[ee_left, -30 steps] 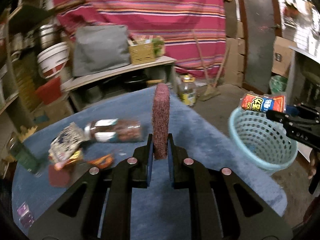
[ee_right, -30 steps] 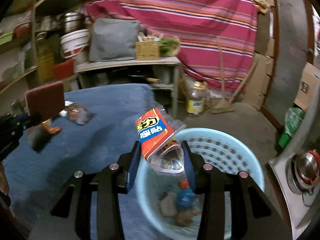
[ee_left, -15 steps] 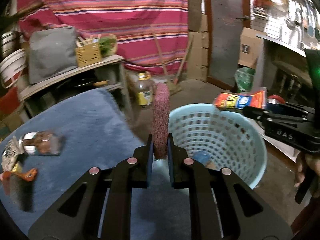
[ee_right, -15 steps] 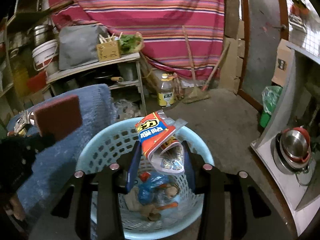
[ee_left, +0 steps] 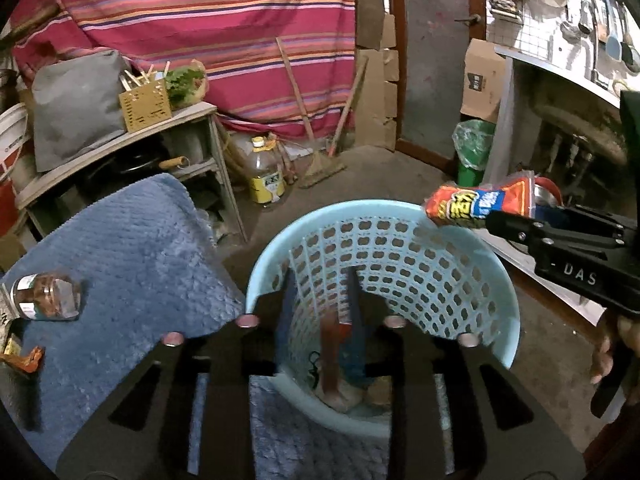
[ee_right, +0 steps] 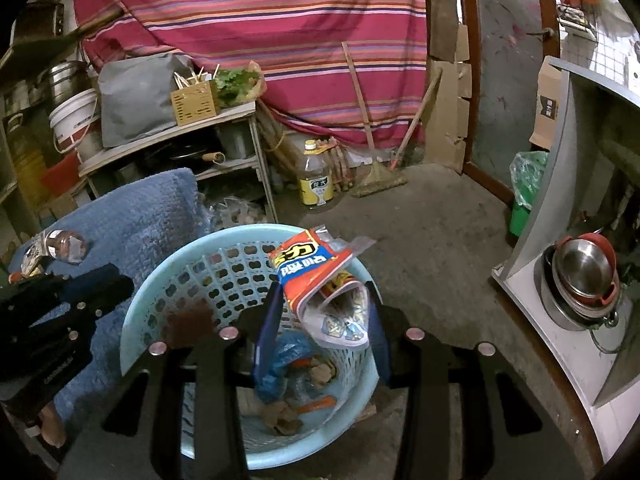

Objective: Collect trash
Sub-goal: 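Open the right tool to drop the red snack packet into the basket, then move both tools back over the trash on the table, then grasp the black ribbed cup with the left tool and lift it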

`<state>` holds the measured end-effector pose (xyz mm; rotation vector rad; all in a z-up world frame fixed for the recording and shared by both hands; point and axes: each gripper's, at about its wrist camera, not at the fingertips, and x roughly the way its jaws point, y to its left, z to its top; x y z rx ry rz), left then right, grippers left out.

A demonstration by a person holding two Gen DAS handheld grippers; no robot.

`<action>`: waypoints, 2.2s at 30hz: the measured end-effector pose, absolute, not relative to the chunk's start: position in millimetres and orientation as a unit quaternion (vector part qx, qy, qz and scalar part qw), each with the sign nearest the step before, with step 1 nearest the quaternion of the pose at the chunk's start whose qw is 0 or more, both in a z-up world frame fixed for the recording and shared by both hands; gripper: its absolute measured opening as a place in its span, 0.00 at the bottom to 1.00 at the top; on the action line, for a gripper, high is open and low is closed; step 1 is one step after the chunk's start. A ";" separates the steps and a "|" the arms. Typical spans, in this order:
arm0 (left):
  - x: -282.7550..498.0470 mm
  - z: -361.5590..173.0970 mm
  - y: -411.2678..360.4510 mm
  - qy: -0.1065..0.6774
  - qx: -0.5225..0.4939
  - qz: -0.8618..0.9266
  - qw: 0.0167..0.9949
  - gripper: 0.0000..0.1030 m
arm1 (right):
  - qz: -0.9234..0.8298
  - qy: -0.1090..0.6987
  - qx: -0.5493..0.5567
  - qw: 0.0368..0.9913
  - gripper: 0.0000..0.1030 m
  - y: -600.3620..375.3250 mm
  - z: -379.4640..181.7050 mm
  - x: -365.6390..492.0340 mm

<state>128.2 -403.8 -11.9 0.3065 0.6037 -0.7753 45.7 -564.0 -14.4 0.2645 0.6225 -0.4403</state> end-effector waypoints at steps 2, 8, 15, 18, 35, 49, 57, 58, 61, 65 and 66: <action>128.1 -9.4 -398.9 0.284 0.142 -0.360 0.877 0.50 | -0.213 0.304 0.128 0.920 0.39 -563.9 -15.5 46.0; 133.2 5.1 -369.8 0.269 0.128 -0.321 0.899 0.79 | -0.200 0.316 0.126 0.919 0.34 -556.5 -19.7 56.3; 148.6 20.0 -317.1 0.268 0.114 -0.275 0.916 0.88 | -0.188 0.329 0.116 0.918 0.45 -529.5 -21.5 77.2; 155.6 26.5 -292.2 0.269 0.104 -0.254 0.923 0.90 | -0.195 0.327 0.109 0.918 0.71 -520.7 -19.1 82.9; 195.7 23.9 -141.2 0.268 0.077 -0.132 0.951 0.95 | -0.145 0.298 0.073 0.941 0.84 -411.8 4.2 128.5; 230.4 -21.5 -71.8 0.338 0.071 -0.112 0.932 0.95 | -0.103 0.319 0.061 0.940 0.85 -328.3 -8.4 181.9; 246.2 -31.5 -82.1 0.352 0.069 -0.145 0.922 0.94 | -0.105 0.328 0.050 0.938 0.85 -314.8 -13.9 196.0; 248.3 -32.0 -83.4 0.353 0.070 -0.146 0.921 0.94 | -0.106 0.329 0.050 0.937 0.85 -315.1 -14.5 196.8; 256.3 -35.8 -88.3 0.363 0.070 -0.152 0.917 0.94 | -0.108 0.330 0.056 0.936 0.85 -318.2 -15.5 198.3; 263.7 -42.4 -92.8 0.377 0.069 -0.158 0.910 0.86 | -0.111 0.330 0.057 0.936 0.85 -320.7 -15.7 198.0; 264.6 -44.6 -94.6 0.384 0.071 -0.160 0.907 0.80 | -0.111 0.330 0.057 0.936 0.85 -321.0 -15.7 197.7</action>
